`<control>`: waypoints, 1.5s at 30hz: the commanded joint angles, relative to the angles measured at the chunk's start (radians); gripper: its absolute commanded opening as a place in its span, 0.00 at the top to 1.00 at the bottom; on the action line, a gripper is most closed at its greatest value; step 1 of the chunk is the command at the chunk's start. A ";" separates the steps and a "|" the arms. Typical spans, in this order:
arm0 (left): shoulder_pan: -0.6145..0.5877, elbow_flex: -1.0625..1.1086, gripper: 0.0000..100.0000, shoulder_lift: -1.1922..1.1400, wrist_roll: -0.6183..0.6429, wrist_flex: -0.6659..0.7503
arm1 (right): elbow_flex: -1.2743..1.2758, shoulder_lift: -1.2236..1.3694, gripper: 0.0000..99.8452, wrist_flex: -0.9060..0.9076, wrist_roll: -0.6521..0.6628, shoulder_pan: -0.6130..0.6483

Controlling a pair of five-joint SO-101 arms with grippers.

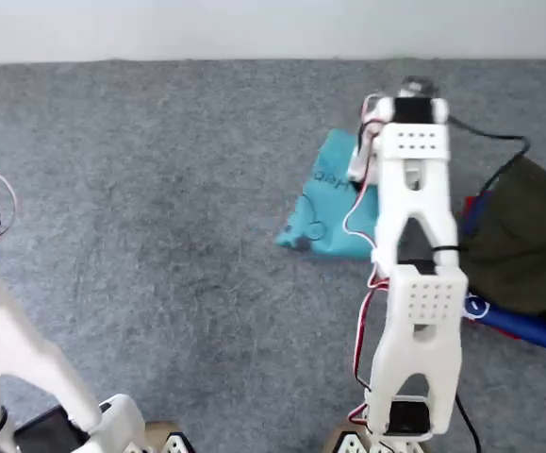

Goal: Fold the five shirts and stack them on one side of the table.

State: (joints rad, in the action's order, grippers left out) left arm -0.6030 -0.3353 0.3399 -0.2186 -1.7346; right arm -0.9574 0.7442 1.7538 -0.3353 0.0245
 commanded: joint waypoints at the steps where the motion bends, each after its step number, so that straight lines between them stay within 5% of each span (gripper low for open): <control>1: -0.005 0.004 0.98 0.069 0.041 -0.018 | -0.041 -0.196 0.99 0.045 0.132 -0.048; 16: -0.002 0.209 0.98 0.199 0.055 -0.017 | 0.393 -0.720 0.99 0.041 0.419 -0.349; 28: 0.000 0.213 0.98 0.199 0.058 -0.015 | 0.503 -0.524 0.99 -0.202 0.867 -0.739; 36: 0.000 0.213 0.98 0.199 0.057 -0.017 | 0.356 -0.452 0.61 -0.085 0.916 -0.846; 45: 0.000 0.213 0.98 0.201 0.055 -0.018 | 0.203 -0.535 0.61 0.041 0.910 -0.808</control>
State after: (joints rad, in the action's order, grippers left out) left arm -0.6030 -0.1204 0.5132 -0.1695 -1.7346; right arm -0.7073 0.2977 1.7538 0.5731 -0.8086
